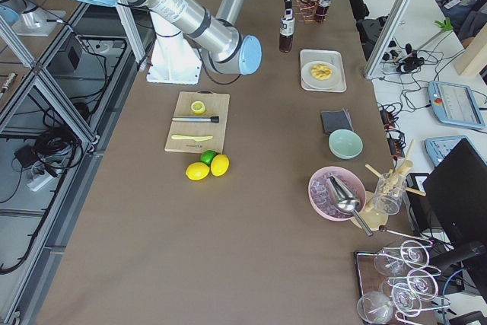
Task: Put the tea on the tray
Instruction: 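Lift the bottle with the right gripper and carry it over the white tray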
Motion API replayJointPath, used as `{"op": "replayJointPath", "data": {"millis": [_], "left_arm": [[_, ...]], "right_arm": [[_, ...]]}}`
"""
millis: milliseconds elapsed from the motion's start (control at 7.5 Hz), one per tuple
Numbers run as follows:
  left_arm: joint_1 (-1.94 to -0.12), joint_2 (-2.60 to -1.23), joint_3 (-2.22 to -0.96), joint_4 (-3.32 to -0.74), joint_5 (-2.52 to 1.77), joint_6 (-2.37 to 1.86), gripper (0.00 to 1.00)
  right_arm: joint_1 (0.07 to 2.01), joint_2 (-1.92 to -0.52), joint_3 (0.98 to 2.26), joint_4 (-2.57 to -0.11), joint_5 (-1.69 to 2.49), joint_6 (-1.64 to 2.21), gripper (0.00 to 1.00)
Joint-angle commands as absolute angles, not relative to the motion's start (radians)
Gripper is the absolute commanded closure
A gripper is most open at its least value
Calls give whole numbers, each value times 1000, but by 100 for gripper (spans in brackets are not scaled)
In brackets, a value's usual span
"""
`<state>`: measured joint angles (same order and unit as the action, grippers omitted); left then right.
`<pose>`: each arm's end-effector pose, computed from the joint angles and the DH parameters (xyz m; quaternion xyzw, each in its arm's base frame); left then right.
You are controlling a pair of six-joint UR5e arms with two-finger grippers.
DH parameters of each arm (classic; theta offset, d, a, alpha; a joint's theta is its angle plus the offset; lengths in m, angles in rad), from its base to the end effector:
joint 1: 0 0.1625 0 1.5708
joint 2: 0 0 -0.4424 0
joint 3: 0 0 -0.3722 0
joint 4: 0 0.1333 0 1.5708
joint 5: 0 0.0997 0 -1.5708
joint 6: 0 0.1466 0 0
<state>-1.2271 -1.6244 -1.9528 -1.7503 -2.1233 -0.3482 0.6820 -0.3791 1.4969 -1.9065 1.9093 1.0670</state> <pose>0.1203 -0.5035 0.4916 0.1858 0.3433 0.0805 0.9171 -0.5227 -0.5335 0.0194 0.0808 -0.3986 0.0171 0.9134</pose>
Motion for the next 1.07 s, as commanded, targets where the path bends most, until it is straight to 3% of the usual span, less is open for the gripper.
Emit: {"op": "replayJointPath", "data": {"millis": [0, 400, 933], "left_arm": [[-1452, -1450, -1947, -1766, -2262, -148, 3], [-1518, -1385, -1954, -1769, -2281, -138, 3], [-1543, -1385, -1950, -1772, -2281, -141, 3]], "right_arm": [[750, -194, 1124, -1696, 1936, 1048, 100], [802, -117, 788, -1443, 1957, 1010, 100], [773, -115, 736, -1416, 1953, 999, 100]]}}
